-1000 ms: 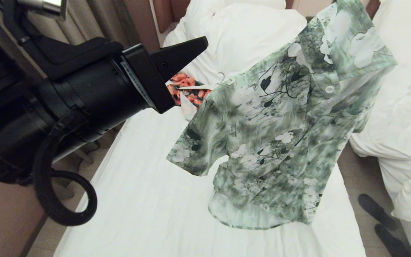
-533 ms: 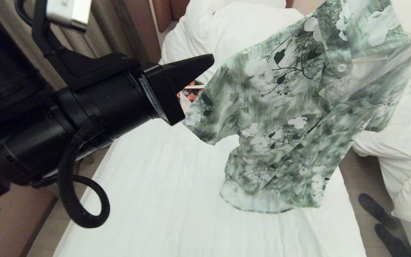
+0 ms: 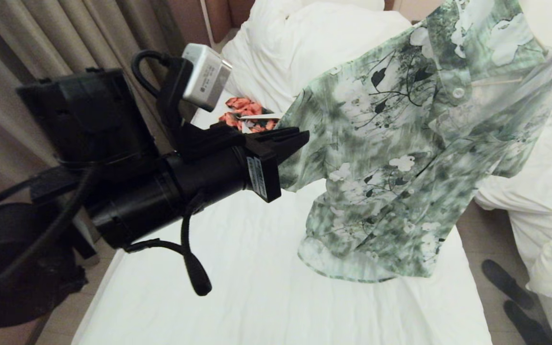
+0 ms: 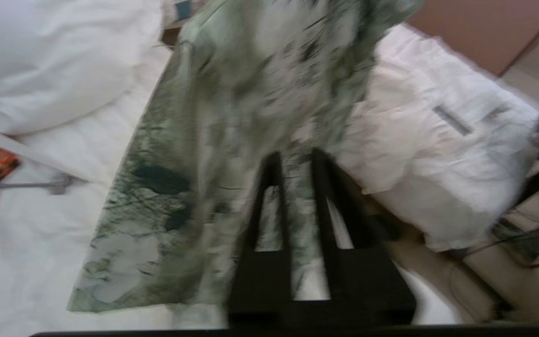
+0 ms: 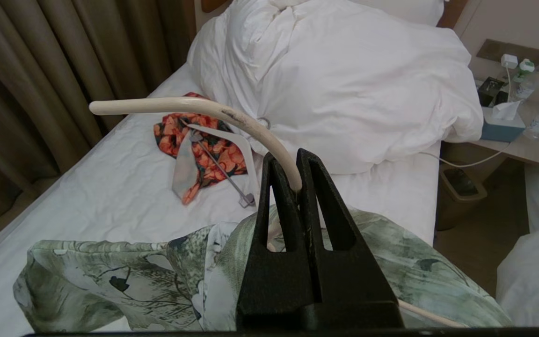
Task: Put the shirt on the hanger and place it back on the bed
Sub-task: Take the clothes hanger out of the clothes
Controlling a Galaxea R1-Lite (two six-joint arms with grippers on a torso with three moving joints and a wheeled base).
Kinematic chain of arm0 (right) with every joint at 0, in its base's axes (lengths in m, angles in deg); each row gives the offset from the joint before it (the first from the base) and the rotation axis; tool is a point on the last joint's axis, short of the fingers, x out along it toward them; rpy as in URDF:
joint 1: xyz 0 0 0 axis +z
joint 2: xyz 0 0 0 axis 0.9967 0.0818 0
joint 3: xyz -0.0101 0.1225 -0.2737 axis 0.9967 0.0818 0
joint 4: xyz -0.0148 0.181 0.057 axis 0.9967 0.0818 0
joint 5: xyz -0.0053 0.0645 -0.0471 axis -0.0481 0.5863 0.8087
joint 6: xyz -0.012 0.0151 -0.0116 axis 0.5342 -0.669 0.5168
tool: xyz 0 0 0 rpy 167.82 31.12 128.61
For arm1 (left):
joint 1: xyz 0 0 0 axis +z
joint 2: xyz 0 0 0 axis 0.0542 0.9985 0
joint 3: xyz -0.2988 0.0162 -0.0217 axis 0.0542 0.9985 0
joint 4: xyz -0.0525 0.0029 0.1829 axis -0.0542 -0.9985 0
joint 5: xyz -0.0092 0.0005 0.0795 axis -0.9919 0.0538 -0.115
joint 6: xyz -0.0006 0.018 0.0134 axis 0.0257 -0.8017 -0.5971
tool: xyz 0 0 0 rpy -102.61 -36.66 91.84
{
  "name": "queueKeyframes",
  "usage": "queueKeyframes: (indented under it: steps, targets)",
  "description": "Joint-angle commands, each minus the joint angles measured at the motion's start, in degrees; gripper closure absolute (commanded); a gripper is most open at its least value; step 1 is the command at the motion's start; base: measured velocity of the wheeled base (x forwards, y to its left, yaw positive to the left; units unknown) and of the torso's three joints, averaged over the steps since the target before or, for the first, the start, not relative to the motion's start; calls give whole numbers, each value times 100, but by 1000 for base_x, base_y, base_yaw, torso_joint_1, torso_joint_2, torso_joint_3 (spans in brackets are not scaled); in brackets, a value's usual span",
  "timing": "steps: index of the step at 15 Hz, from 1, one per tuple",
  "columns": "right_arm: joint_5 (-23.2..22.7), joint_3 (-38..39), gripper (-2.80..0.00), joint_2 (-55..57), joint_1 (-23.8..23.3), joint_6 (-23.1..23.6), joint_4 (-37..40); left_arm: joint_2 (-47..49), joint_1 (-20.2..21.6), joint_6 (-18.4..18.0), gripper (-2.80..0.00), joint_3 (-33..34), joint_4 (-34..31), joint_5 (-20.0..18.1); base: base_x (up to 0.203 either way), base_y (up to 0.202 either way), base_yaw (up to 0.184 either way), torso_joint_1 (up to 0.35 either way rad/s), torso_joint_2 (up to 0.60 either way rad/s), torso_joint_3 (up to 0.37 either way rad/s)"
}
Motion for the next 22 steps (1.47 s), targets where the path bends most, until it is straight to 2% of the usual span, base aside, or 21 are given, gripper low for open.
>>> queueKeyframes:
  steps: [1,3,6,12,17,19,20,21,22]
  targets:
    - [1,5,0,8,-6,3,12,559,362,-342,-280,25,298,-20,0,0,0,0,0,0]
    - [-30,5,0,20,-113,12,20,696,791,-616,-280,-48,410,-62,0,0,0,0,0,0]
    - [-43,5,0,70,-146,12,20,493,1295,-654,-280,-53,422,-563,0,0,0,0,0,0]
    - [-52,14,0,87,-94,12,20,862,1036,-699,-280,-66,530,-509,0,0,0,0,0,0]
    - [-35,93,0,61,99,-23,20,1362,789,-700,-280,-208,1161,132,0,0,0,0,0,0]
    - [-35,91,0,61,117,-15,12,1409,749,-700,-280,-201,1180,151,0,0,0,0,0,0]
    - [-35,93,0,61,117,-14,12,1418,749,-702,-45,-192,1180,151,0,0,0,0,0,0]
    - [-35,93,0,61,109,-16,12,1409,749,-700,0,-192,1180,151,0,0,0,0,0,0]
    - [-35,90,0,55,109,-16,12,1401,749,-700,0,-192,1180,151,0,0,0,0,0,0]
